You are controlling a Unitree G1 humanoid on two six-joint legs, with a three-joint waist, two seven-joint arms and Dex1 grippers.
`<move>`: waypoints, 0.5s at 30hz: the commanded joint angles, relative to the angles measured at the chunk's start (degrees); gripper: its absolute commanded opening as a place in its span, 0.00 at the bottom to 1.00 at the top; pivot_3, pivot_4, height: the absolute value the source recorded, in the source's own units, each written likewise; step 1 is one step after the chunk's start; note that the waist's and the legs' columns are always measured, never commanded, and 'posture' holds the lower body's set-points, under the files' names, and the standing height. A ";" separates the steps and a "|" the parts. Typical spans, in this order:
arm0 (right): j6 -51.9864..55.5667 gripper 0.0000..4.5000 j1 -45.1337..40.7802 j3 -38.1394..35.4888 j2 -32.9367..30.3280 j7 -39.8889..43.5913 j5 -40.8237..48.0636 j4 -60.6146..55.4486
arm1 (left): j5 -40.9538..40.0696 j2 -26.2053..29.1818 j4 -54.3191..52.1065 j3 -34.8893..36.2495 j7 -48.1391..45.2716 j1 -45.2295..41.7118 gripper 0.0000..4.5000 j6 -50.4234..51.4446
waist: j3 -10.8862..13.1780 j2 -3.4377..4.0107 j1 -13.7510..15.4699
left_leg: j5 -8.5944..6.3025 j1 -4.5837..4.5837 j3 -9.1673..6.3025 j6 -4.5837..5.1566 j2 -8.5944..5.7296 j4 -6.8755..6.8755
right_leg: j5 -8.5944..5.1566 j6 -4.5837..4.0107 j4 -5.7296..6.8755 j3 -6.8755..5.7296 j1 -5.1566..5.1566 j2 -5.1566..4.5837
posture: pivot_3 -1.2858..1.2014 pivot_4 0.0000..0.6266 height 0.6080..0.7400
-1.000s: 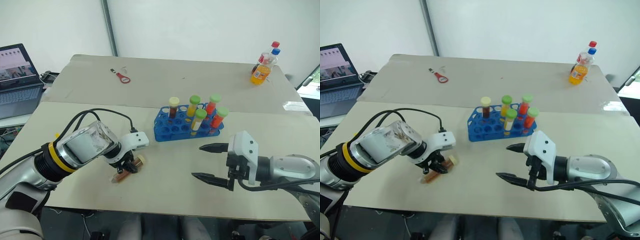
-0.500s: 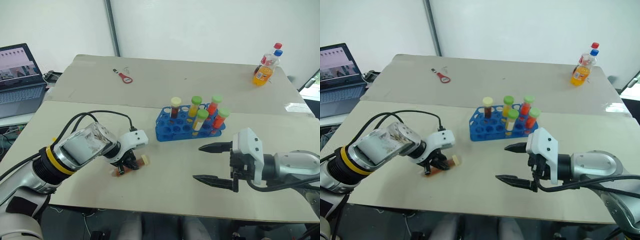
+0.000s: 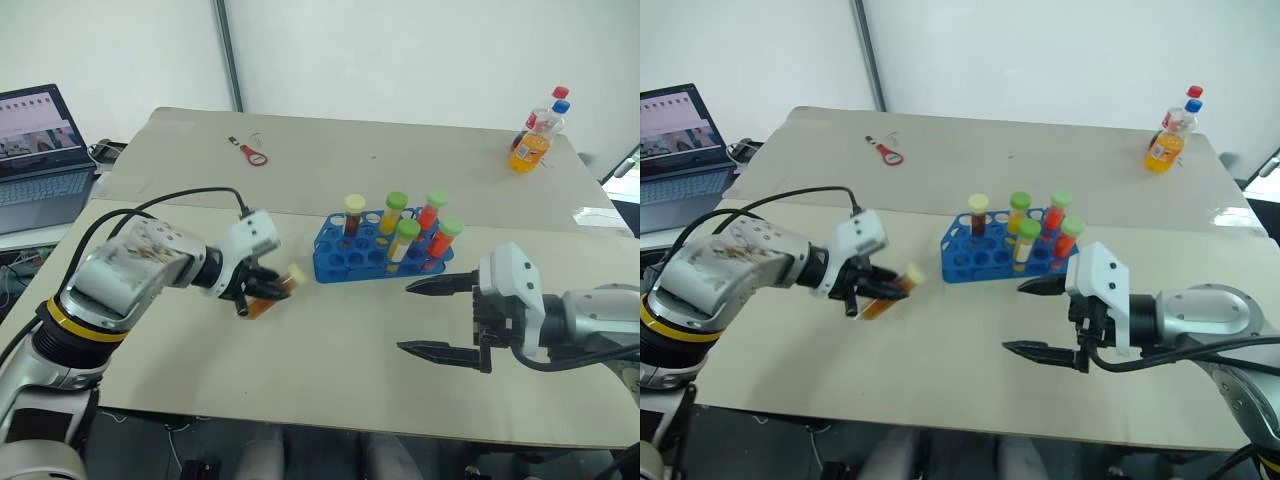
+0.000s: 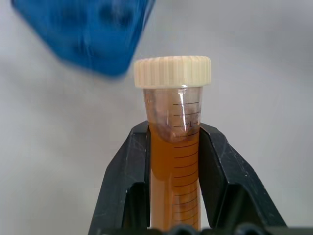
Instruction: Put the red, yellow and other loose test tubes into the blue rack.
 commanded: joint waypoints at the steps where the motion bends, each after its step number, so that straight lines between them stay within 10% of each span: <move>1: -3.61 1.00 2.29 -2.78 1.71 -2.63 -2.87 -3.08 | -4.17 -5.75 -0.70 6.27 0.63 2.43 0.19 -5.97 | 0.00 0.00 -0.01 | 0.00 0.01 -0.01 0.00 0.01 -0.01 | 0.00 0.00 0.03 -0.01 0.00 0.01 | 0.52 0.24 0.84; 15: 3.91 1.00 8.60 1.26 9.55 -23.22 -10.34 -10.18 | 8.28 -33.20 18.88 5.31 13.17 -1.31 0.19 -39.83 | -0.01 -0.02 0.27 | 0.00 -0.03 -0.07 -0.01 -0.09 0.19 | 0.03 0.02 0.09 0.03 0.06 -0.03 | 0.52 0.24 0.84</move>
